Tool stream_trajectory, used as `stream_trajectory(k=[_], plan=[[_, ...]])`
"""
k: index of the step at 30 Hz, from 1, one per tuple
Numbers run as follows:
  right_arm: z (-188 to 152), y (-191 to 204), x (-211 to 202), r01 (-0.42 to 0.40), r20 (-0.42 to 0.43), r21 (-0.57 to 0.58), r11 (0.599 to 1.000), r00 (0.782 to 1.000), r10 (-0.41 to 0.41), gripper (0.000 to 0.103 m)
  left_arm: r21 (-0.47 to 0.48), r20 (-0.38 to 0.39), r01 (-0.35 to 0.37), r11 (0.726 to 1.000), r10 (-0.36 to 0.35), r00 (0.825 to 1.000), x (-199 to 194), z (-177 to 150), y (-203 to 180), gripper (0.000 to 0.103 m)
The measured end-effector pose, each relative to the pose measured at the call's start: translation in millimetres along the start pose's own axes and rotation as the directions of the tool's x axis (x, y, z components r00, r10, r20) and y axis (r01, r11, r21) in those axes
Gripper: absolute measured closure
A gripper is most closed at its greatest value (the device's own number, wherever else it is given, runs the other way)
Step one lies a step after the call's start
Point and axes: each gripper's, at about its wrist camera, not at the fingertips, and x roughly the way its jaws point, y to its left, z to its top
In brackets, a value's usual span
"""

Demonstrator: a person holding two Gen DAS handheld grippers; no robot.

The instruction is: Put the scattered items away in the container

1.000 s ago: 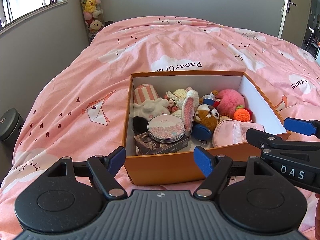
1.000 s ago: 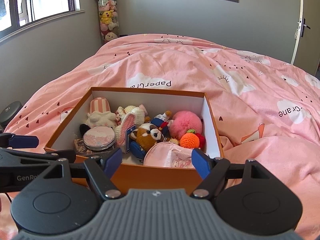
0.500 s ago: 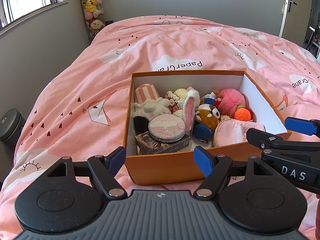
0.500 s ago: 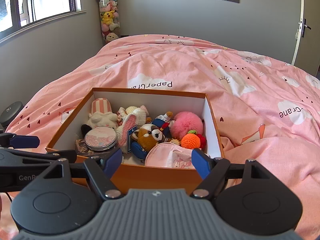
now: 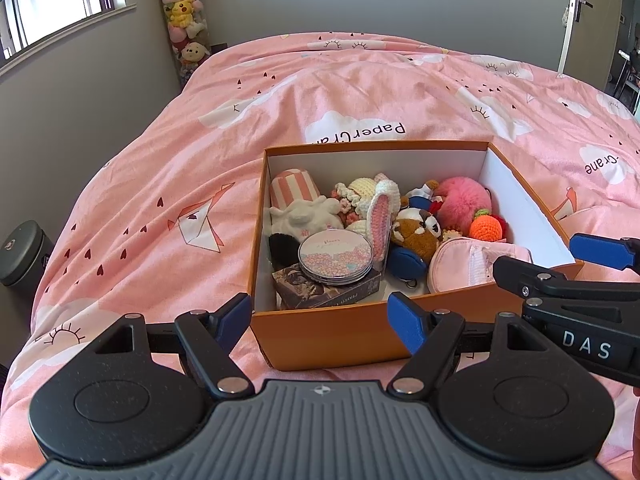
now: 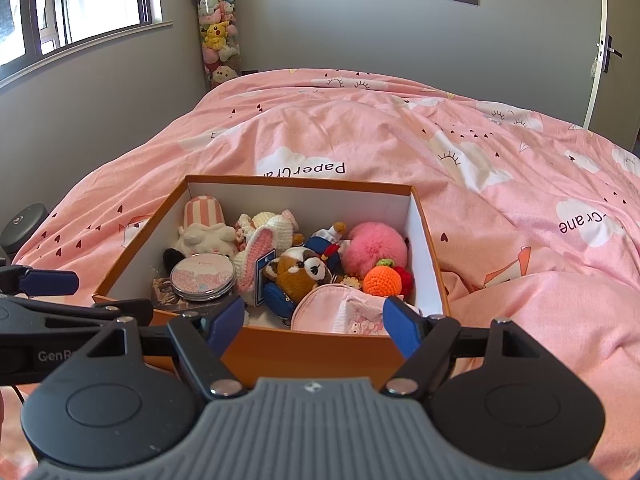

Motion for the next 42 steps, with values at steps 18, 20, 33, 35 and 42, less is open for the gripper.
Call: stream_trajectory(k=[18, 20, 33, 35, 42], plan=[[-1.9, -1.1, 0.0, -0.002, -0.004, 0.01, 1.0, 1.0, 0.002, 0.025, 0.006, 0.0, -0.004, 1.0, 0.004, 1.0, -0.7, -0.6, -1.5, 0.015], [-2.0, -1.0, 0.2, -0.001, -0.004, 0.01, 1.0, 1.0, 0.001, 0.025, 0.011, 0.001, -0.005, 1.0, 0.005, 1.0, -0.7, -1.0, -2.1, 0.016], [-2.9, -1.9, 0.7, -0.003, -0.006, 0.013, 1.0, 1.0, 0.003, 0.025, 0.015, 0.004, -0.009, 1.0, 0.009, 1.0, -1.8, -1.4, -4.0, 0.017], [-2.9, -2.0, 0.6, -0.003, -0.007, 0.014, 1.0, 1.0, 0.003, 0.025, 0.015, 0.004, -0.009, 1.0, 0.009, 1.0, -1.9, -1.5, -3.7, 0.017], [-3.5, -2.3, 0.5, -0.003, -0.007, 0.015, 1.0, 1.0, 0.003, 0.025, 0.007, 0.0, -0.003, 1.0, 0.003, 1.0, -1.9, -1.5, -3.7, 0.017]])
